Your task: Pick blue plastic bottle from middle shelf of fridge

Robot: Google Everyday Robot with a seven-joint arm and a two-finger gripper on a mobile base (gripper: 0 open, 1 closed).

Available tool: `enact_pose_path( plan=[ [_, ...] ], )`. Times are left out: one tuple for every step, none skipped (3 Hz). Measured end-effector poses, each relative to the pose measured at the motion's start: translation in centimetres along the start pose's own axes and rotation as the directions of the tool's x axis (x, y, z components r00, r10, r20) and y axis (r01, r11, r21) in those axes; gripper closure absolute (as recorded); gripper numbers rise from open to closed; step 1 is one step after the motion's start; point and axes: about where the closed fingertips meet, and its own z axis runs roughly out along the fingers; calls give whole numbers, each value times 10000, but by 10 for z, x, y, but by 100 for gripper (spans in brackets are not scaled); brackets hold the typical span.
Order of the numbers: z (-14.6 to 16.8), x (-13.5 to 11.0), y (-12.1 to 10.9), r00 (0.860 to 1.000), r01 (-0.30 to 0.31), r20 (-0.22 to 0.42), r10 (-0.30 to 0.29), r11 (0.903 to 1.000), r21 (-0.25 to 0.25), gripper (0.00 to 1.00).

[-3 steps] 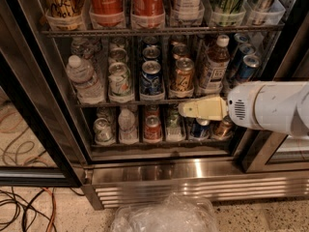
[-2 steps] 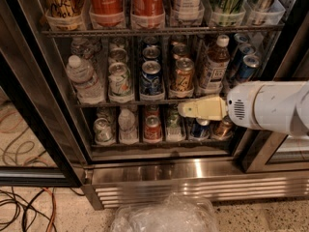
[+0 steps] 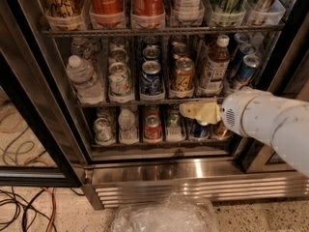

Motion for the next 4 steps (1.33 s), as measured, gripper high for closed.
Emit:
enact_pose_path(
  plan=[
    [-5, 4, -21, 9959, 118, 889, -194, 9963, 852, 0],
    [-9, 2, -35, 9831, -39, 1818, -206, 9911, 1334, 0],
    [-12, -8, -37, 9755, -71, 2183, -254, 9892, 1466, 0],
    [-12, -8, -37, 9755, -70, 2184, -254, 9892, 1465, 0]
  ],
)
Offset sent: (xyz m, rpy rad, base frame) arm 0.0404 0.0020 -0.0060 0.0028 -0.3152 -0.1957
